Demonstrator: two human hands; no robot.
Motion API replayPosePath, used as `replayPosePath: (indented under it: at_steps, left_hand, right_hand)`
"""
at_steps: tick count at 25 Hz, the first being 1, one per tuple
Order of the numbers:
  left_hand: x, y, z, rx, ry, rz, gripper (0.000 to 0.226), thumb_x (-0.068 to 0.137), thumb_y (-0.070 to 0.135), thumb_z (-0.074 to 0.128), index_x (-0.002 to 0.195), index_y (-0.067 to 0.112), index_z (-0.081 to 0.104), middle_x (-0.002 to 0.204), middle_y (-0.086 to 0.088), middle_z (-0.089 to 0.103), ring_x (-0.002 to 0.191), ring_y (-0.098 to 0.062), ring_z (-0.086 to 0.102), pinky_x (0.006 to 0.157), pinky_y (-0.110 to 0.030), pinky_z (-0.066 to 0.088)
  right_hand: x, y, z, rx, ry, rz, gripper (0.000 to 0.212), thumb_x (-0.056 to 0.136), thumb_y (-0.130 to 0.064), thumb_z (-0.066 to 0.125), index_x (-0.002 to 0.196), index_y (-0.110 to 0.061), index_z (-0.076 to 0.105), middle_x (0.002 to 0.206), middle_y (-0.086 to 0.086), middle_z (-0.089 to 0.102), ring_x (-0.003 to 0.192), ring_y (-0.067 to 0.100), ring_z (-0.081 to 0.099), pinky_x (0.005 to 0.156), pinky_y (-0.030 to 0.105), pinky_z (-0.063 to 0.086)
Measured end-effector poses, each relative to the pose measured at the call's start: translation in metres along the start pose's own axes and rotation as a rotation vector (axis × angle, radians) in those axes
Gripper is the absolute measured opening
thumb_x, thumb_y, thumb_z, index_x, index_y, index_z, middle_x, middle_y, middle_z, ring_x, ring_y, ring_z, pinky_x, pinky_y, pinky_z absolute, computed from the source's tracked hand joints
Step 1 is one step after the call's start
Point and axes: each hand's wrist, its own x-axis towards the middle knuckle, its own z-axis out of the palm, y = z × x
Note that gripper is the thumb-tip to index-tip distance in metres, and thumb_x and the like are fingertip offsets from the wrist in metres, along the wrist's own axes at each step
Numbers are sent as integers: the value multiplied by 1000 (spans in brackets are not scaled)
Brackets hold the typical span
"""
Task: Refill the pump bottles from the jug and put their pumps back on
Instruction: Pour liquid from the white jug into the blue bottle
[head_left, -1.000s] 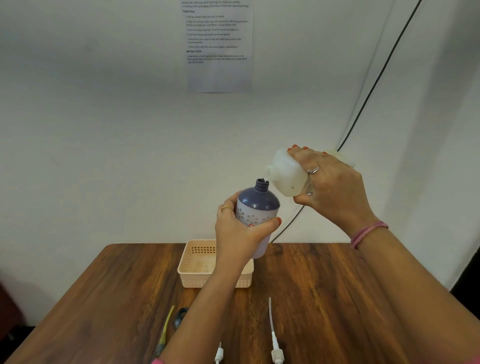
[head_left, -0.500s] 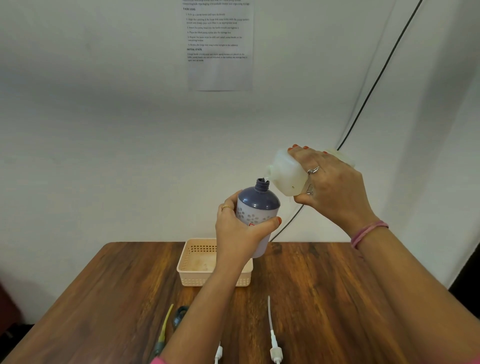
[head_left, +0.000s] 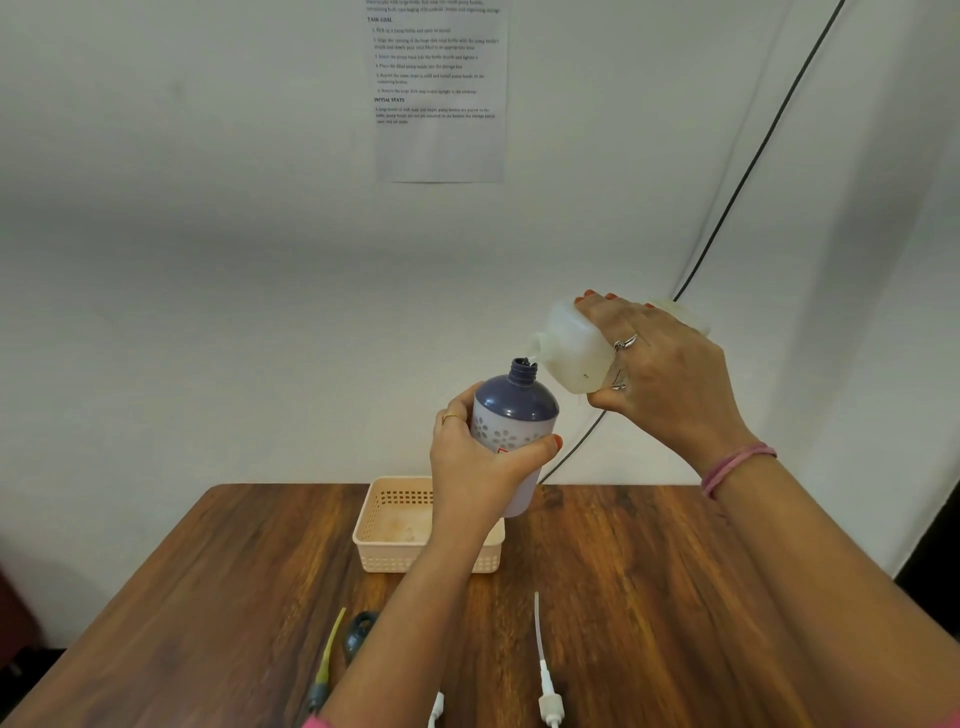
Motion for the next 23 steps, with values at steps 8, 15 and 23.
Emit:
replayPosePath:
  at_steps: [8,15,23]
  left_hand:
    - [-1,-1,1,0,5,-7,76,59,29,88,119,37,41,115,8,52,102,-11,54,72,-18,52]
    - [-2,-1,2,-11,3,-13,76,59,27,88,117,37,40,116,7,52,99,-8,54,68,-14,49]
    - [-3,0,3,-9,-1,-14,76,59,26,88,117,37,40,116,7,52,102,-10,54,71,-17,50]
  right_hand:
    - [-2,0,0,4,-2,3,84,51,-19,90,127,-10,57,122,8,65,107,27,64,87,37,50]
    - [-2,2,0,3,-2,2,84,50,-19,90,127,-10,57,122,7,65,107,27,64,84,36,51]
    - [-3,3,0,17,-10,1,85,51,-20,91,128,-9,57,122,8,64,108,27,63,87,37,51]
